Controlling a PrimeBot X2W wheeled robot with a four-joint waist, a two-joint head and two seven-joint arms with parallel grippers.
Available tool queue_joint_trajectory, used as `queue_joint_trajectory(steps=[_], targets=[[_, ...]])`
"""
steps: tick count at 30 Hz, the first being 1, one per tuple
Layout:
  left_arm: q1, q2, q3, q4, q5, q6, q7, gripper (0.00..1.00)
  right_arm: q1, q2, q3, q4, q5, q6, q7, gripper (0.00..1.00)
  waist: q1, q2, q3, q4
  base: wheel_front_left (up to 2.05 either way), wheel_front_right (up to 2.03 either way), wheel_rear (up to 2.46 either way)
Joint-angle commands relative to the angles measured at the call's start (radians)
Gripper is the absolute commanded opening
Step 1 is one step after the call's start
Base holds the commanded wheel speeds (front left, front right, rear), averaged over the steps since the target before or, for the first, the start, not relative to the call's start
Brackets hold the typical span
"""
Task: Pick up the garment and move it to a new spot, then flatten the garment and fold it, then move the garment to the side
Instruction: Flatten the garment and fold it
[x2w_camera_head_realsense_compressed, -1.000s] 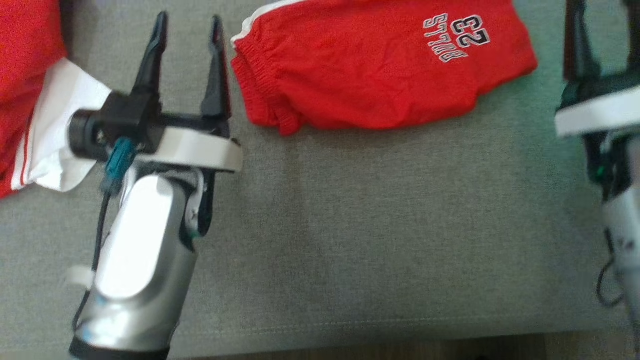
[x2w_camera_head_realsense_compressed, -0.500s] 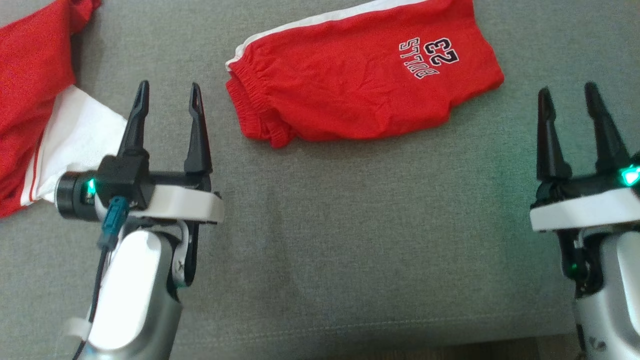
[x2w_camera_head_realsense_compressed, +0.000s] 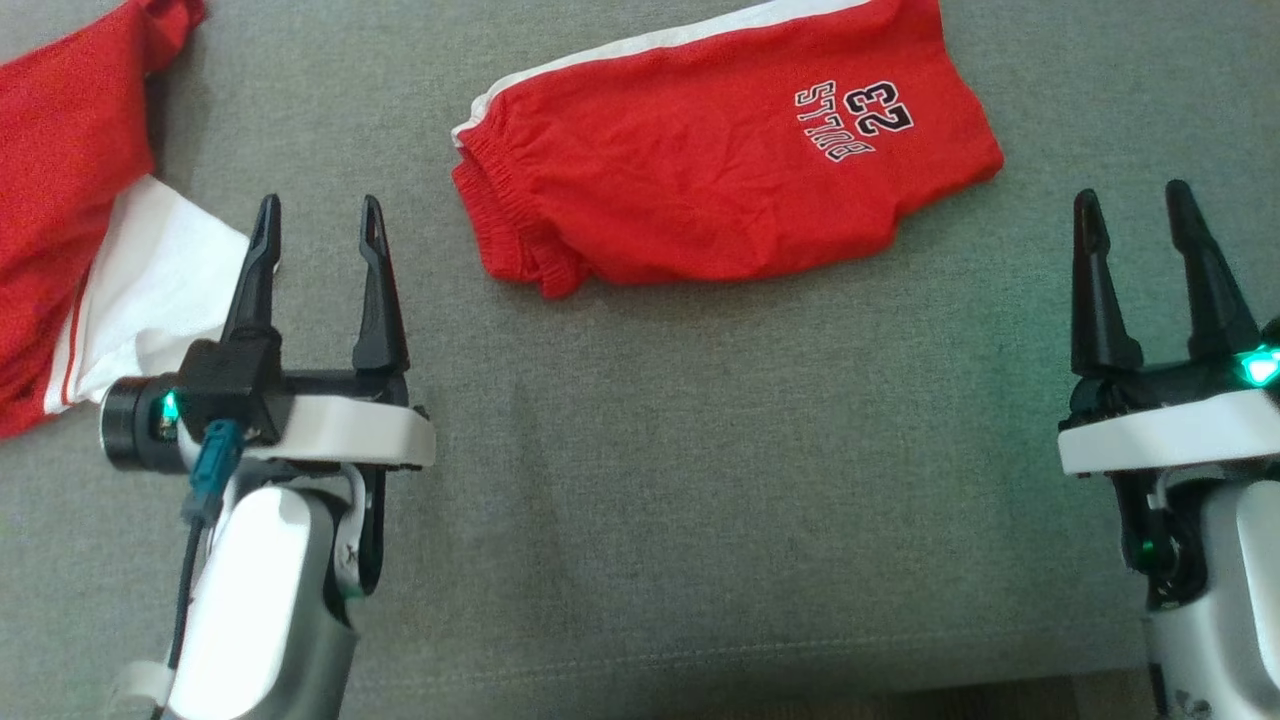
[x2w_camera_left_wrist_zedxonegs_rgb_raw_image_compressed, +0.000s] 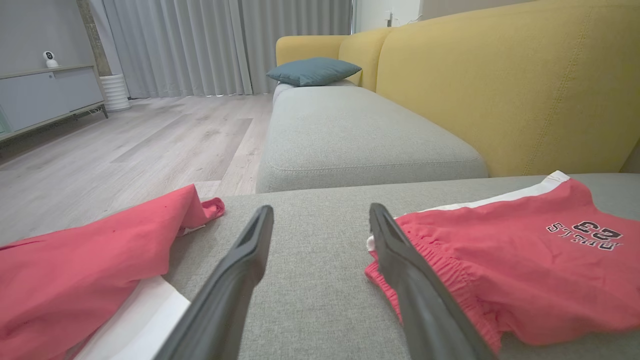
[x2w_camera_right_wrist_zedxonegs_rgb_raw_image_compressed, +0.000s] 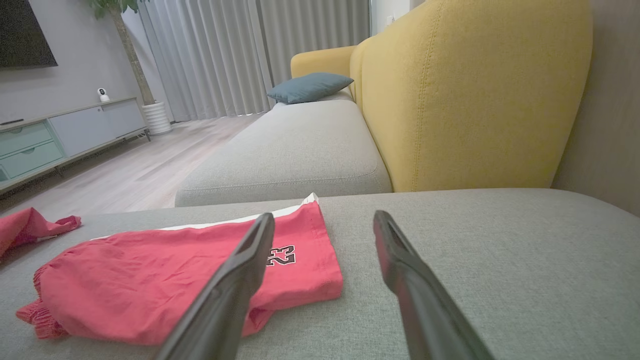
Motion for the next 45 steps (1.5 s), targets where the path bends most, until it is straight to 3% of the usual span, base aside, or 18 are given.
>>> queue_joint_trajectory(steps=[1, 13, 20, 28, 37, 38, 39, 45], targets=[[-0.013, 0.014, 0.041, -0.039, 0.011, 0.003, -0.005, 1.0, 0.001, -0.001, 0.01, -0.039, -0.004, 0.007, 0.006, 1.0, 0.0, -0.0001, 0.002, 0.0, 0.0, 0.0, 0.0], [-0.037, 0.003, 0.047, -0.055, 0.024, -0.004, -0.005, 1.0, -0.027, -0.011, -0.006, -0.016, 0.005, 0.007, 0.022, 1.0, 0.0, -0.0001, 0.05, 0.014, 0.0, 0.0, 0.0], [-0.083, -0.011, 0.039, -0.064, 0.035, -0.014, -0.005, 1.0, -0.168, -0.077, 0.052, 0.072, 0.044, 0.007, 0.08, 1.0, 0.0, -0.0001, 0.127, 0.033, 0.0, 0.0, 0.0], [-0.135, -0.027, 0.026, -0.057, 0.046, -0.028, -0.005, 1.0, -0.375, -0.178, 0.141, 0.231, 0.153, 0.007, 0.351, 1.0, 0.0, -0.0001, 0.184, 0.064, 0.0, 0.0, 0.0], [-0.145, -0.04, 0.028, -0.056, 0.056, -0.029, -0.005, 1.0, -0.454, -0.209, 0.207, 0.309, 0.242, 0.007, 0.595, 1.0, 0.0, -0.0001, 0.196, 0.078, 0.0, 0.0, 0.0], [-0.144, -0.04, 0.029, -0.056, 0.057, -0.029, -0.005, 1.0, -0.457, -0.208, 0.208, 0.311, 0.249, 0.007, 0.608, 0.46, 0.0, -0.0001, 0.195, 0.077, 0.0, 0.0, 0.0], [-0.144, -0.041, 0.03, -0.056, 0.058, -0.029, -0.005, 1.0, -0.459, -0.206, 0.21, 0.31, 0.255, 0.007, 0.616, 0.0, 0.0, -0.0001, 0.194, 0.077, 0.0, 0.0, 0.0], [-0.137, -0.044, 0.035, -0.05, 0.062, -0.034, -0.005, 1.0, -0.429, -0.196, 0.201, 0.296, 0.29, 0.007, 0.6, 0.0, 0.0, -0.0001, 0.176, 0.07, 0.0, 0.0, 0.0]])
